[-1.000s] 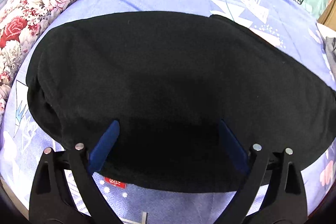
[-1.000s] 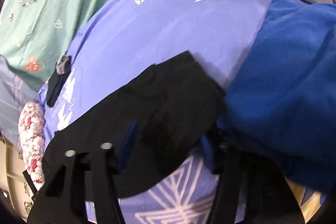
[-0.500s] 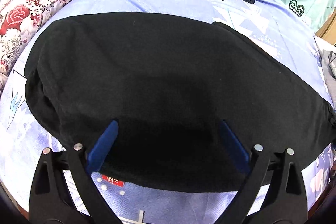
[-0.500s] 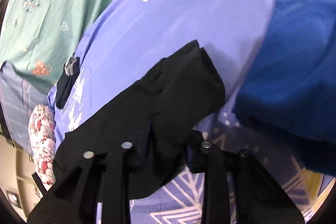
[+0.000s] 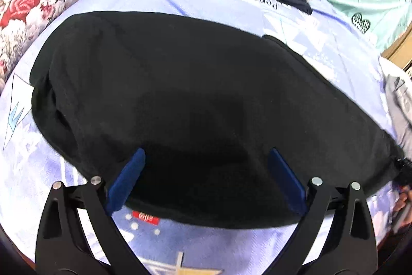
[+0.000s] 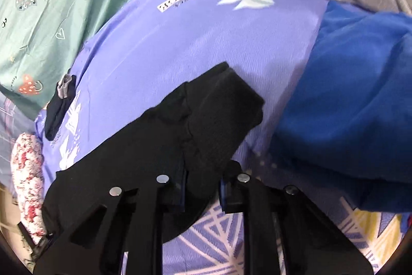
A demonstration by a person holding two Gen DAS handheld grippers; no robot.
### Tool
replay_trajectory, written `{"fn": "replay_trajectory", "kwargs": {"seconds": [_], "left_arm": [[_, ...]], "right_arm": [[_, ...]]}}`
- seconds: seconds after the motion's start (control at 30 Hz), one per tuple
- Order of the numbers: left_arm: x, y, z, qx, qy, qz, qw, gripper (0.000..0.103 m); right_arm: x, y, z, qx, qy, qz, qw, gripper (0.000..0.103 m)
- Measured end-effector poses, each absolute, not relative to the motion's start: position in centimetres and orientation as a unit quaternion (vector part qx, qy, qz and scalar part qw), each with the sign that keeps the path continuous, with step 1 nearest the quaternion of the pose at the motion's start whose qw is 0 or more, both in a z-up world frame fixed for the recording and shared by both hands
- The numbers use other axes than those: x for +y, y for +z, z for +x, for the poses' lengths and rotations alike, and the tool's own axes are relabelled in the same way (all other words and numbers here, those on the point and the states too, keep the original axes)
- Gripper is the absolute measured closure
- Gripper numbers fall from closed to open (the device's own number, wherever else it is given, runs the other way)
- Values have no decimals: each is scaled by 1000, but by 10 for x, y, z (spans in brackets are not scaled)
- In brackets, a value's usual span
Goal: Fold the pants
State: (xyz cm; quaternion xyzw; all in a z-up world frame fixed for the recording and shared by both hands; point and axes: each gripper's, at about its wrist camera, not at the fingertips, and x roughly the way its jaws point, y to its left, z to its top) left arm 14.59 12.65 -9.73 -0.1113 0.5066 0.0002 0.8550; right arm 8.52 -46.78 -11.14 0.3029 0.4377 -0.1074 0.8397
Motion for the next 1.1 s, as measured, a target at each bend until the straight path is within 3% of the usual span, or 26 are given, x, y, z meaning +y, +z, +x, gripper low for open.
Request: {"fn": "replay_trajectory", "kwargs": {"seconds": [0.07,0.13,0.17,0.23,0.37,0.43,0.6,0.8,1.1], "left_arm": [[136,-89,141,501,-3,-125,857,6],[146,-82,137,495,6,-127,860,6],[153,-76,134,488,13,-126,864,5],[167,-64,133,471,27,-127,873,6],[186,-54,148,460,67,-115,878,6],[187,-54,161,462,72,-108,877,6],[159,-54,206,453,62,-79,886,6],[136,-71,251,473,83,-44,876,5],[181,-96,248,494,114,-72,859,8]], "right_arm": [[-461,-115,90,463,-114,264,838,83],[-456,-108,91,482,-114,234,837,68],[-455,-106,90,489,-122,227,833,50],[-454,-96,82,485,-130,222,836,41],[-444,-76,66,469,-132,209,848,41],[-440,-61,53,423,-150,227,864,41],[-416,-46,53,384,-98,245,885,41],[-373,-60,95,420,-8,245,874,41],[-348,-87,129,473,15,234,849,41]]}}
